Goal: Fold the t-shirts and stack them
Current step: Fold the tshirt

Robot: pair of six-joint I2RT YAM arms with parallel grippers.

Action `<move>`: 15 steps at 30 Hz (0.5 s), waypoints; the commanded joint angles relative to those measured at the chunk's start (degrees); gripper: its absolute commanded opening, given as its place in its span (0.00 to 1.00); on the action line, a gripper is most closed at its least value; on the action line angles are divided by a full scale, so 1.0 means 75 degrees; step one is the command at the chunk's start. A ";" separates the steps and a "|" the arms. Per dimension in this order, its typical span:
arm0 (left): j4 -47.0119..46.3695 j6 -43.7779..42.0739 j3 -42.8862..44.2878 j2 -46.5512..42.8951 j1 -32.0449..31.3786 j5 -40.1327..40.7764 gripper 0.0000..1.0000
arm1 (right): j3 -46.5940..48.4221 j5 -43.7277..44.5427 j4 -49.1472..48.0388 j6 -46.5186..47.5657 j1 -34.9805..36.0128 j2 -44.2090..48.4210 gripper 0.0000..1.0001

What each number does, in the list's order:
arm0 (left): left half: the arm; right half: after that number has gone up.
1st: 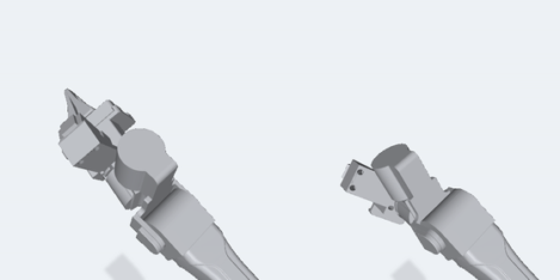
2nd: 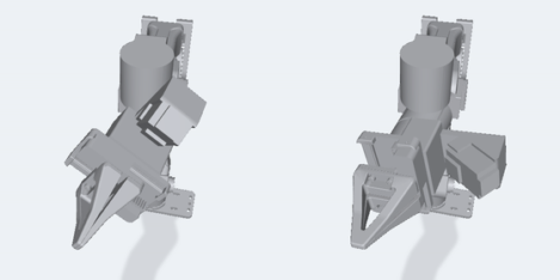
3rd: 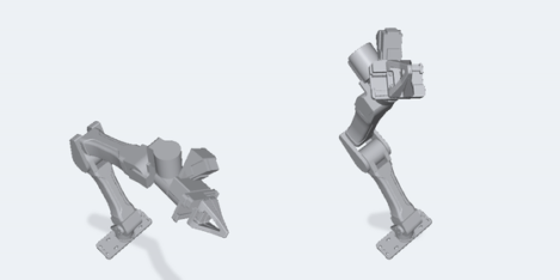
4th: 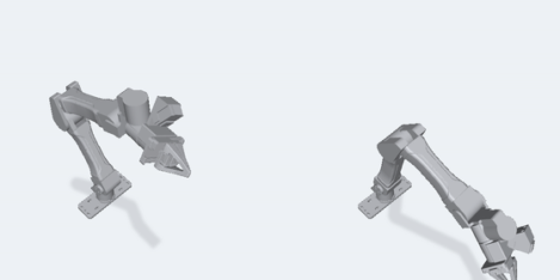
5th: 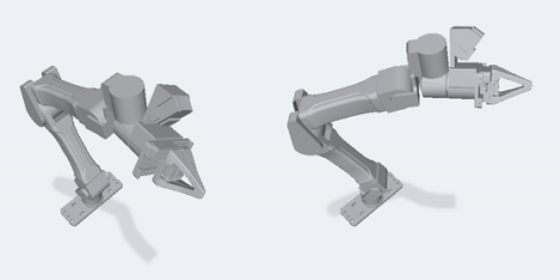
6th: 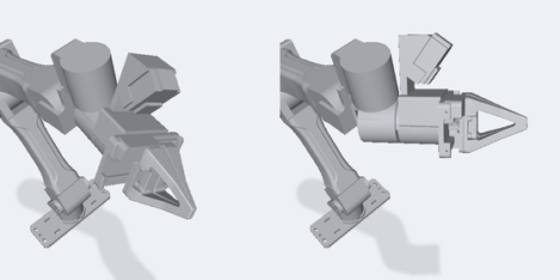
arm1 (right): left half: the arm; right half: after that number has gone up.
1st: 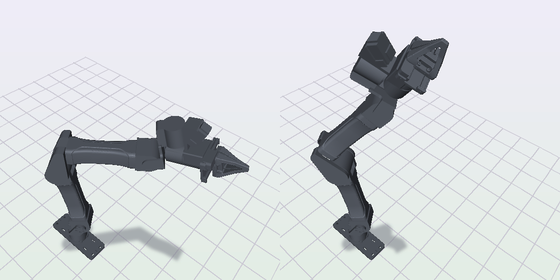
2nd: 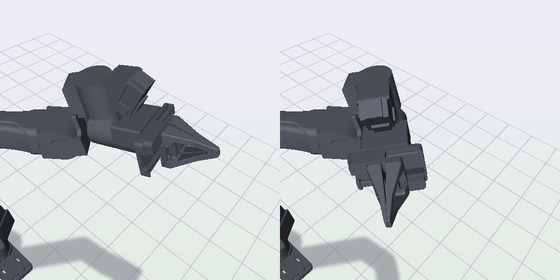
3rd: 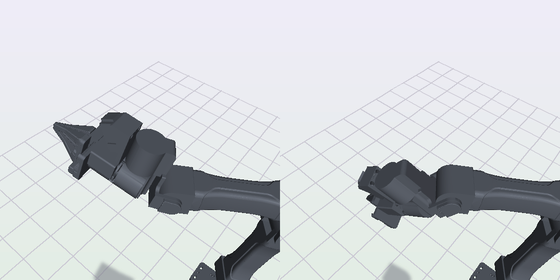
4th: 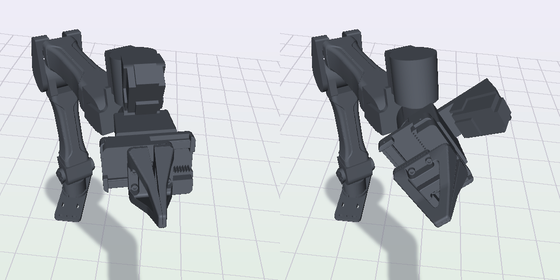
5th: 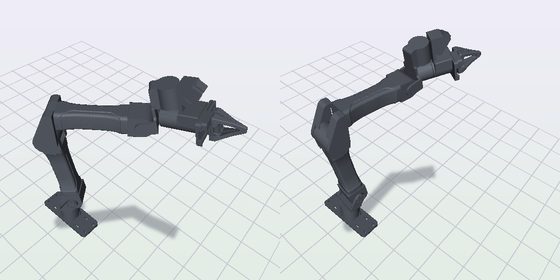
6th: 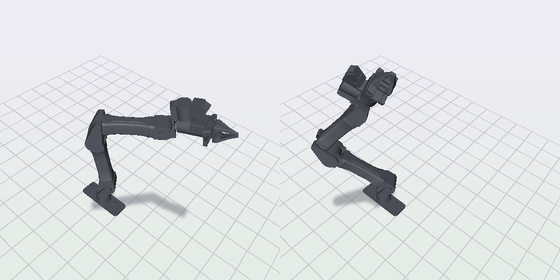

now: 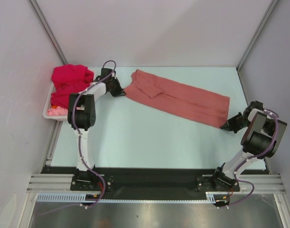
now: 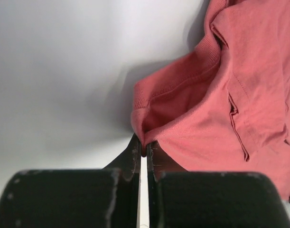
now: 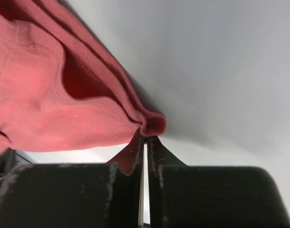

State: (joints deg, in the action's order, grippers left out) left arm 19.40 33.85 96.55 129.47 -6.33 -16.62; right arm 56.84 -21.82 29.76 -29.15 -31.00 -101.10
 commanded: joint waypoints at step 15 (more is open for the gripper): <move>0.0717 -0.1325 0.3063 0.1148 0.0434 0.0975 0.38 | -0.2257 0.0625 0.0521 -0.2417 0.4655 0.3225 0.00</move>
State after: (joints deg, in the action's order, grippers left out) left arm 23.79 26.70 115.98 138.23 -3.55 -10.63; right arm 41.91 -17.41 33.58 -41.80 -2.63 -79.81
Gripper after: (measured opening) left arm 0.310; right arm 0.023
